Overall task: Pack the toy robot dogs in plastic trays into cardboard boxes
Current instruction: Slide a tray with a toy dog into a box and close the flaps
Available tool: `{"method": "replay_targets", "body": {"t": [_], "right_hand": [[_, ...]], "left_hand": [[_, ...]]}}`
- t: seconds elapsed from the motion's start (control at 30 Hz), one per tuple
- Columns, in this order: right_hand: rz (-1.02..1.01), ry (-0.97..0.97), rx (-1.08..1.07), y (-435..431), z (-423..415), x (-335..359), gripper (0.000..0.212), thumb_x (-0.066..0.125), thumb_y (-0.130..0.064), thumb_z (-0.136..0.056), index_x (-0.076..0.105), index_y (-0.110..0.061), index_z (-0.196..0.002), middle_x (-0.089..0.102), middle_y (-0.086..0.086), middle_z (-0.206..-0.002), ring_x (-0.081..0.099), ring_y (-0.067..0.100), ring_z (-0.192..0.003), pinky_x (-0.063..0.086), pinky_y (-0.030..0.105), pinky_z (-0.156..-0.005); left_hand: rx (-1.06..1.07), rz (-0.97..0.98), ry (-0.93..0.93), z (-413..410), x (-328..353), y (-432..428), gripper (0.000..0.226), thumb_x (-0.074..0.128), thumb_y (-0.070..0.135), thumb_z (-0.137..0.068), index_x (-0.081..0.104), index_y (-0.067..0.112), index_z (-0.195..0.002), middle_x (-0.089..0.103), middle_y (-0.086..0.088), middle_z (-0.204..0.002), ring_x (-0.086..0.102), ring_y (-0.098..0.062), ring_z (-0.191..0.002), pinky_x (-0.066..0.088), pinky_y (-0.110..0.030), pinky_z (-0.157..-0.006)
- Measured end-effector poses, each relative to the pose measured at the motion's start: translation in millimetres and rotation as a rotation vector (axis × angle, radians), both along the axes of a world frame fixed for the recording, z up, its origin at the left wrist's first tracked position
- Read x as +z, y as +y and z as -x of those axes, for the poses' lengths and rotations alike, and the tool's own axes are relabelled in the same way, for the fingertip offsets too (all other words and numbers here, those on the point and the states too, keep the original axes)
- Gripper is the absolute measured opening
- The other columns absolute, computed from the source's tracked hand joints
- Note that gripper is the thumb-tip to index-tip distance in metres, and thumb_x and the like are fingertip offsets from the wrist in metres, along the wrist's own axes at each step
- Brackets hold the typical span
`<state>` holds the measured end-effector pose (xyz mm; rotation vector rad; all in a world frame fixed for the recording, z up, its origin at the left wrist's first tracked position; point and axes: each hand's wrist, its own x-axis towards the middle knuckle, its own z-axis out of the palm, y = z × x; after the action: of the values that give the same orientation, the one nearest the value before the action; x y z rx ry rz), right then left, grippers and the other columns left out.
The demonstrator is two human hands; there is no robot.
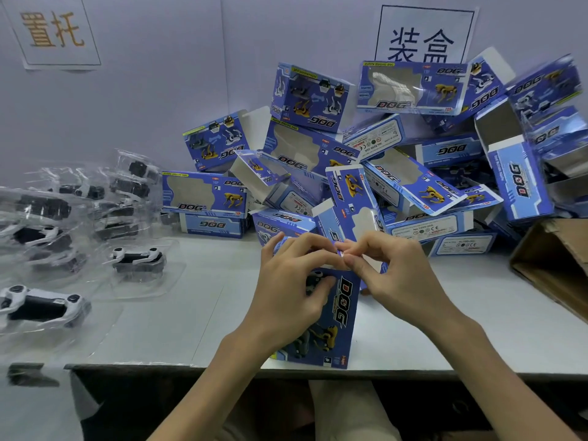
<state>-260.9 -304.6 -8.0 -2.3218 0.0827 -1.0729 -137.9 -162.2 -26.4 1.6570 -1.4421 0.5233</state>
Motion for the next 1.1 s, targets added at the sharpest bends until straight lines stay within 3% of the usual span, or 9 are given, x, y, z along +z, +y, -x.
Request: {"method": "replay_targets", "body": {"t": [0.1, 0.27, 0.43, 0.5, 0.6, 0.73, 0.87, 1.0, 1.1], "right_hand": [[0.009, 0.095, 0.071, -4, 7, 3, 0.010, 0.069, -0.017, -0.092, 0.067, -0.025, -0.089, 0.072, -0.016, -0.115, 0.062, -0.004, -0.115, 0.057, 0.020, -0.082], [0.022, 0.141, 0.081, -5, 17, -2, 0.024, 0.075, -0.011, -0.087, 0.067, -0.020, -0.109, 0.065, -0.016, -0.130, 0.055, -0.001, -0.127, 0.052, 0.029, -0.099], [-0.128, 0.100, 0.085, -1, 15, 3, 0.010, 0.070, -0.010, -0.090, 0.072, -0.019, -0.096, 0.073, -0.013, -0.115, 0.063, -0.002, -0.115, 0.060, 0.031, -0.080], [-0.106, 0.117, 0.058, -3, 9, 10, 0.007, 0.072, -0.007, -0.089, 0.072, -0.015, -0.090, 0.075, -0.010, -0.108, 0.067, -0.003, -0.106, 0.058, 0.019, -0.078], [-0.100, 0.147, 0.047, -3, 5, 17, 0.010, 0.074, -0.004, -0.086, 0.072, -0.013, -0.083, 0.077, -0.005, -0.102, 0.069, -0.004, -0.096, 0.049, 0.005, -0.067], [-0.077, 0.162, 0.035, -2, 2, 25, 0.017, 0.077, -0.003, -0.083, 0.072, -0.018, -0.077, 0.078, -0.001, -0.096, 0.071, -0.003, -0.092, 0.047, 0.003, -0.061], [0.009, 0.123, -0.012, 2, 2, 21, 0.013, 0.076, -0.004, -0.083, 0.072, -0.015, -0.076, 0.078, -0.004, -0.095, 0.070, -0.006, -0.092, 0.052, 0.008, -0.077], [-0.031, 0.139, 0.047, 1, 14, 9, 0.013, 0.068, -0.011, -0.092, 0.072, -0.022, -0.088, 0.073, -0.016, -0.112, 0.063, -0.007, -0.110, 0.048, 0.008, -0.072], [0.005, 0.171, 0.064, -2, 21, 4, 0.025, 0.071, -0.010, -0.090, 0.069, -0.032, -0.102, 0.068, -0.022, -0.123, 0.057, -0.006, -0.120, 0.052, 0.021, -0.088]], "left_hand": [[-0.026, 0.007, 0.002, -2, 1, 0, 0.022, 0.074, 0.018, -0.082, 0.070, 0.033, -0.098, 0.060, 0.020, -0.110, 0.055, -0.001, -0.112, 0.028, -0.051, -0.109], [-0.032, 0.044, 0.036, -11, 2, 4, 0.029, 0.082, 0.023, -0.078, 0.069, 0.022, -0.104, 0.067, 0.014, -0.108, 0.057, -0.002, -0.107, 0.042, -0.042, -0.099], [0.068, 0.107, -0.204, -4, -7, 7, 0.020, 0.076, 0.024, -0.083, 0.075, 0.025, -0.103, 0.069, 0.008, -0.114, 0.061, -0.013, -0.112, 0.038, -0.046, -0.107], [0.108, 0.135, -0.259, 1, -13, 4, 0.018, 0.075, 0.022, -0.086, 0.076, 0.025, -0.104, 0.069, 0.006, -0.117, 0.061, -0.015, -0.113, 0.040, -0.048, -0.105], [0.107, 0.153, -0.171, 8, -18, 1, 0.021, 0.072, 0.023, -0.087, 0.073, 0.024, -0.107, 0.067, 0.007, -0.119, 0.060, -0.013, -0.115, 0.038, -0.047, -0.108], [0.051, 0.149, -0.013, 13, -16, -3, 0.023, 0.072, 0.019, -0.082, 0.071, 0.022, -0.105, 0.063, 0.009, -0.115, 0.058, -0.008, -0.113, 0.028, -0.045, -0.114], [-0.007, 0.134, 0.009, 8, -11, -3, 0.018, 0.072, 0.011, -0.082, 0.072, 0.020, -0.098, 0.065, 0.008, -0.109, 0.059, -0.009, -0.108, 0.031, -0.038, -0.113], [-0.017, 0.099, 0.012, 4, -6, -3, 0.018, 0.076, 0.007, -0.082, 0.073, 0.021, -0.093, 0.066, 0.011, -0.104, 0.058, -0.007, -0.105, 0.038, -0.043, -0.107], [0.006, 0.071, -0.040, 3, -3, 0, 0.022, 0.077, 0.010, -0.081, 0.071, 0.021, -0.098, 0.068, 0.010, -0.106, 0.060, -0.008, -0.106, 0.035, -0.041, -0.112]]}}
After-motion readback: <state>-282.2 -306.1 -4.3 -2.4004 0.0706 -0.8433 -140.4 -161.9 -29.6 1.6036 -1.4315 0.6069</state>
